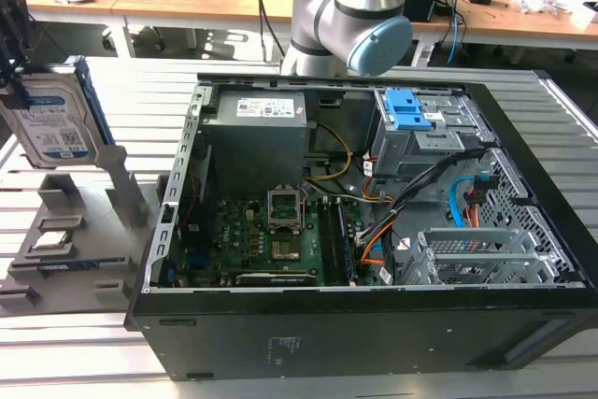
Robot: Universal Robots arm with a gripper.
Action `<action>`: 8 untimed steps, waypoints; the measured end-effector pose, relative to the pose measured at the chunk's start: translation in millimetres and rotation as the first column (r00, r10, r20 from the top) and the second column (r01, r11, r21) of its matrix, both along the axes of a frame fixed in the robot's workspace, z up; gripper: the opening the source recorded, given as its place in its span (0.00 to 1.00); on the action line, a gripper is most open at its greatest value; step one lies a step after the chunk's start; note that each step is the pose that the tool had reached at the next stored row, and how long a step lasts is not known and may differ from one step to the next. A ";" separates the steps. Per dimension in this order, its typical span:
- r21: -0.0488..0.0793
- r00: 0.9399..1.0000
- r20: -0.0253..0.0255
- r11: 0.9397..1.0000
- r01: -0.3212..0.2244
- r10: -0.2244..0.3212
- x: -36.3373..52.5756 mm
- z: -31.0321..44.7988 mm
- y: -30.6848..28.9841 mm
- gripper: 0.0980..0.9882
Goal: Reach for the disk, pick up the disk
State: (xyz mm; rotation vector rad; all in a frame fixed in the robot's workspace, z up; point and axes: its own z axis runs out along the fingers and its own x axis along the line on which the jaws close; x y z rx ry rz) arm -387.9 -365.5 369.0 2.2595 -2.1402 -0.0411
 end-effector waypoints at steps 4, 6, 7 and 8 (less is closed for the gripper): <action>0.000 1.000 0.000 1.000 0.000 0.000 0.2 10.1 0.0 0.30; 0.000 1.000 0.000 1.000 0.000 0.000 0.2 14.9 0.0 0.30; 0.000 1.000 0.000 1.000 0.000 0.000 0.3 16.5 0.0 0.30; 0.000 1.000 0.000 1.000 0.000 0.000 0.3 18.2 0.0 0.30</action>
